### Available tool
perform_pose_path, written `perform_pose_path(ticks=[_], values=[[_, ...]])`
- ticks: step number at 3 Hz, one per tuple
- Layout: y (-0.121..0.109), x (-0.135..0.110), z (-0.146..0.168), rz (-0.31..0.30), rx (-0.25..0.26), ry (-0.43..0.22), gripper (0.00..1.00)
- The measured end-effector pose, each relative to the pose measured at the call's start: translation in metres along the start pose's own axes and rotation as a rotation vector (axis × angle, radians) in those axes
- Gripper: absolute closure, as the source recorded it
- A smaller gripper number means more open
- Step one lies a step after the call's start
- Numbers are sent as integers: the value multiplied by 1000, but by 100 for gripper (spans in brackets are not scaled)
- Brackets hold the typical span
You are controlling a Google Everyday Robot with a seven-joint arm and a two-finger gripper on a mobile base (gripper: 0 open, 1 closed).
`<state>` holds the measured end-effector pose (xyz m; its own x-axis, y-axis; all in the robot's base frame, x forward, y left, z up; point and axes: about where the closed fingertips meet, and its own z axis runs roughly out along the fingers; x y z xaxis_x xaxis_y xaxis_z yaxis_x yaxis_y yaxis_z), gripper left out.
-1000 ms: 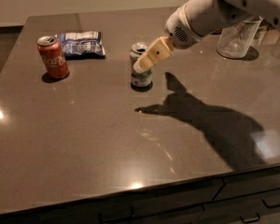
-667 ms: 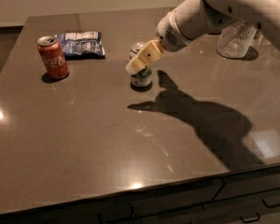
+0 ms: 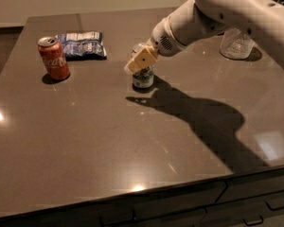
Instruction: Knock 7up can over
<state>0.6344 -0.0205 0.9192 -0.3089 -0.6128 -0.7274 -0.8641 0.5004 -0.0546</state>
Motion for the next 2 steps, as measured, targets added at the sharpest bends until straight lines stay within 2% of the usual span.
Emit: perform_pose_path(ticks=[1, 2], values=[[1, 0, 5, -5, -16, -2, 49], [1, -8, -8, -29, -21, 30, 80]])
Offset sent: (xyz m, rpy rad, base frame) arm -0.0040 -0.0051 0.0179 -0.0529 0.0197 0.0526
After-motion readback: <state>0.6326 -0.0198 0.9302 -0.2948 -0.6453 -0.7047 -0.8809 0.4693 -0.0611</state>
